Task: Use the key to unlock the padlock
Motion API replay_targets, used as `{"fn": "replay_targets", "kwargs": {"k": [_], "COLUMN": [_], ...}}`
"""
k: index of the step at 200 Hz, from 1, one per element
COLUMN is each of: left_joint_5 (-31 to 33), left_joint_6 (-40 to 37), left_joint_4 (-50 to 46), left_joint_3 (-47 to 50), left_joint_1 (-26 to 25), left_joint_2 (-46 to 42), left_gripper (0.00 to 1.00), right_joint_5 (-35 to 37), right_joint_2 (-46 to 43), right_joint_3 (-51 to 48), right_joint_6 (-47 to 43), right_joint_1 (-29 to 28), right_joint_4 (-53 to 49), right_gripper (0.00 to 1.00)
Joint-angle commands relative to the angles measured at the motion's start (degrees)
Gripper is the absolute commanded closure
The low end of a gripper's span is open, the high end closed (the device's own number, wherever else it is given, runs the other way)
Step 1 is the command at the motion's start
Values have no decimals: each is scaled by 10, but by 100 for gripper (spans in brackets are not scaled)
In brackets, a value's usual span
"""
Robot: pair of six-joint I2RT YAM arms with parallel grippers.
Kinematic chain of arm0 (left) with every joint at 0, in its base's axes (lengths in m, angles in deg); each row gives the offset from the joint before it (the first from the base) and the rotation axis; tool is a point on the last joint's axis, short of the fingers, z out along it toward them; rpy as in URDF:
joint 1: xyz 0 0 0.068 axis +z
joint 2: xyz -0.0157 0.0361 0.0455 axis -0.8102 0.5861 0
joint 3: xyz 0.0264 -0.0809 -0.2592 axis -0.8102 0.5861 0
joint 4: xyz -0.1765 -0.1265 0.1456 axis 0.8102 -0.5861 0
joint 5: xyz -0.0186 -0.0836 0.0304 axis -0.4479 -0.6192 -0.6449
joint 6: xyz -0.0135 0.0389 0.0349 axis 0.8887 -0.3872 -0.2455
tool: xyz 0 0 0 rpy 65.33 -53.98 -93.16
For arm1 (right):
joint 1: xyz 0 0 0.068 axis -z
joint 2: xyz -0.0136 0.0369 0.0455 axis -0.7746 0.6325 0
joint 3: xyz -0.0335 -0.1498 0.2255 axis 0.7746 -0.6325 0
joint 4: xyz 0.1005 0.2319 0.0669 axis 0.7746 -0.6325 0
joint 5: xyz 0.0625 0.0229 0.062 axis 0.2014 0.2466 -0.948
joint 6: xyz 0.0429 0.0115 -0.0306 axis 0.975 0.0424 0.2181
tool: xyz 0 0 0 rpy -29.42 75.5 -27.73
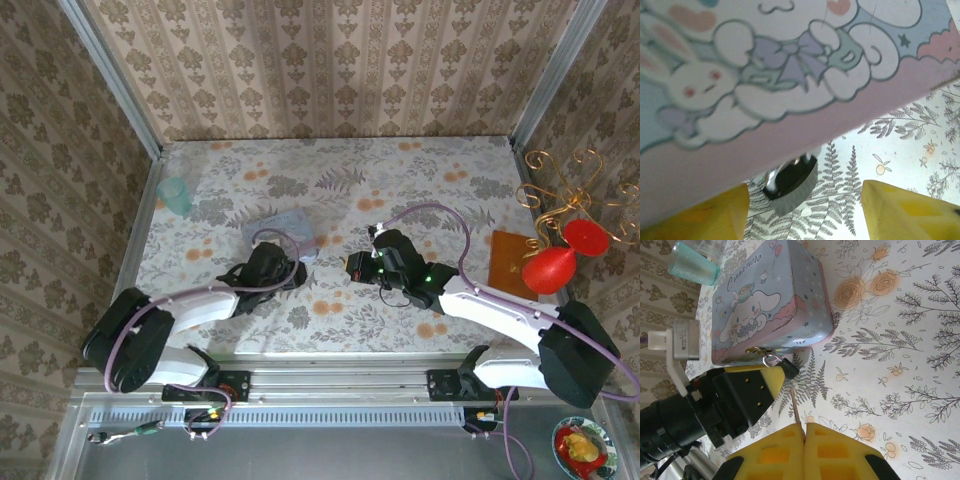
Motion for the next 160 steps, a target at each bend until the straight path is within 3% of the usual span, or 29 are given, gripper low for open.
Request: {"fn": "replay_targets", "kwargs": {"k": [1, 46, 77, 116, 160], "left_joint_5": [-28, -91, -81, -108, -125], "left_joint_6": [-23, -30, -27, -13, 4], "left_joint_4": [57, 202, 213, 266, 327], "left_joint_3": [47, 127, 141, 145, 129], "left_joint_1": [13, 26, 32, 66, 71], "left_joint_2": [-28, -63, -70, -24, 52], "left_gripper": [38, 40, 40, 41, 46], "right_joint_5": [1, -1, 3, 3, 5], "right_joint_2": [9, 21, 29, 35, 34], "right_joint_3": [-6, 2, 9, 14, 7], "right_joint_6": [8, 9, 4, 2, 3], "right_joint_1": [-2, -15, -32, -37, -41], "right_joint_4": [19, 31, 33, 36, 43], "right_gripper": [100, 100, 100, 100, 100]}}
